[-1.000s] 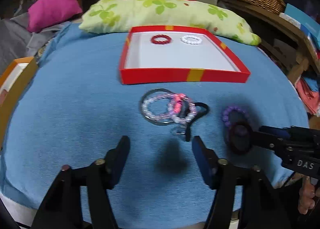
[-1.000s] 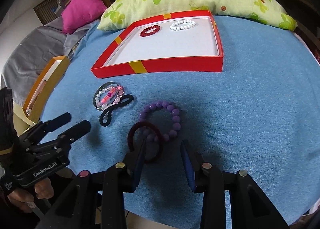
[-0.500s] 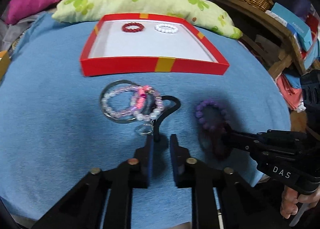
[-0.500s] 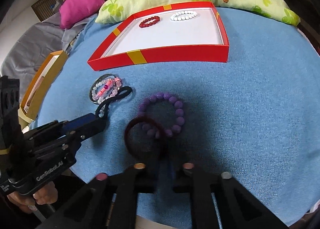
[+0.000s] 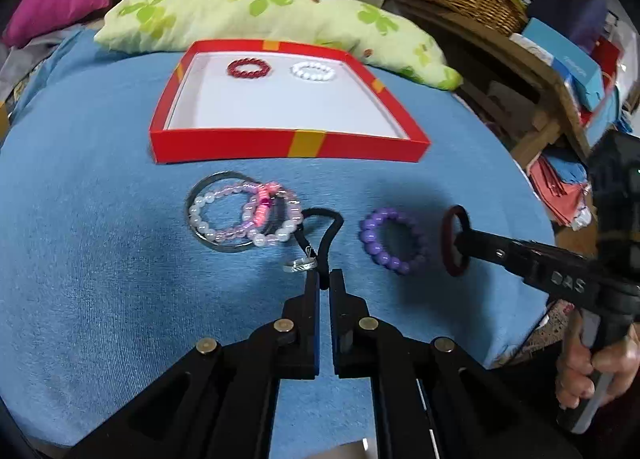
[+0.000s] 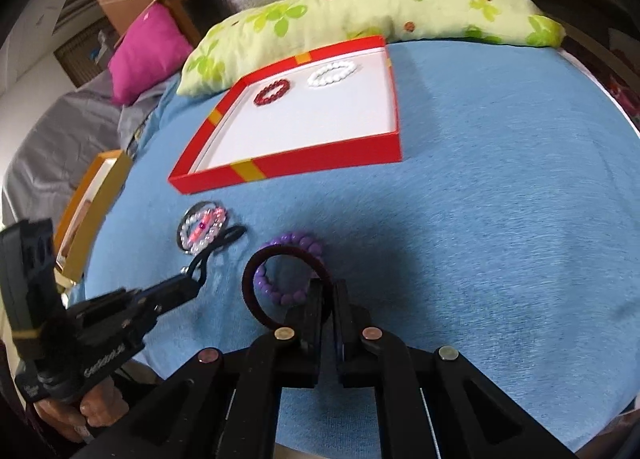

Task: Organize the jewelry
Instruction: 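Lower the bangle and hair tie into the red box and open both tools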

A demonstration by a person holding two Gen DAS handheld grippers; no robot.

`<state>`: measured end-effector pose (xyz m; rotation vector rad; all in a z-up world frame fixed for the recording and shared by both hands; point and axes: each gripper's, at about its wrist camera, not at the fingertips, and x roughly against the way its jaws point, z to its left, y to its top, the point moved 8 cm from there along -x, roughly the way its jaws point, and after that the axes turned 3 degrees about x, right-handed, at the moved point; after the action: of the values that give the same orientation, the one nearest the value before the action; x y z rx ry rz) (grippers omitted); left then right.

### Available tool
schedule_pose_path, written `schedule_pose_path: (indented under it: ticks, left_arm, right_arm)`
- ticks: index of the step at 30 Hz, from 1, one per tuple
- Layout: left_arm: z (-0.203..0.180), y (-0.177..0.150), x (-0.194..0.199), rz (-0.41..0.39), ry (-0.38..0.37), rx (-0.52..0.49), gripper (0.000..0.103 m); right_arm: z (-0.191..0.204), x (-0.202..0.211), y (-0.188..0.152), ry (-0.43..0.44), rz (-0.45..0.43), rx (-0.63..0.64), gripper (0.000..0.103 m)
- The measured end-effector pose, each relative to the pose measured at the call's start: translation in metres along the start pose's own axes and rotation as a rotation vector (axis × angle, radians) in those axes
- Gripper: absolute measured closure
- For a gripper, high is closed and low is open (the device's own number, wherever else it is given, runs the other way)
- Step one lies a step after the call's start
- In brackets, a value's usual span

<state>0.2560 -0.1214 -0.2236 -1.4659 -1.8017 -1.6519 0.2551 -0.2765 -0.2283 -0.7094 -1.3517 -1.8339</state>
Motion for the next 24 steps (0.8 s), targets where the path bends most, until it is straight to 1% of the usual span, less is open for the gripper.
schedule_pose_path:
  ticks: [6, 14, 17, 19, 23, 24]
  left_arm:
    - [-0.009, 0.006, 0.018, -0.031, -0.043, -0.011, 0.098]
    - [-0.016, 0.030, 0.041, -0.110, -0.047, -0.022, 0.098]
    - [-0.014, 0.046, 0.047, -0.138, -0.029, -0.015, 0.098]
    - [-0.011, 0.058, 0.048, -0.148, -0.004, -0.010, 0.098]
    - [0.000, 0.093, 0.044, -0.188, 0.059, -0.017, 0.098]
    - [0.003, 0.101, 0.042, -0.192, 0.068, -0.014, 0.098]
  right_arm:
    - [-0.002, 0.005, 0.006, 0.004, -0.034, -0.020, 0.098]
    - [0.006, 0.013, 0.028, 0.020, -0.104, -0.015, 0.098]
    - [0.010, 0.013, 0.041, 0.020, -0.122, -0.005, 0.098]
    - [0.011, 0.012, 0.053, 0.016, -0.135, 0.001, 0.098]
    - [0.014, 0.003, 0.081, 0.017, -0.157, -0.009, 0.098]
    - [0.017, -0.001, 0.093, 0.010, -0.167, -0.007, 0.098]
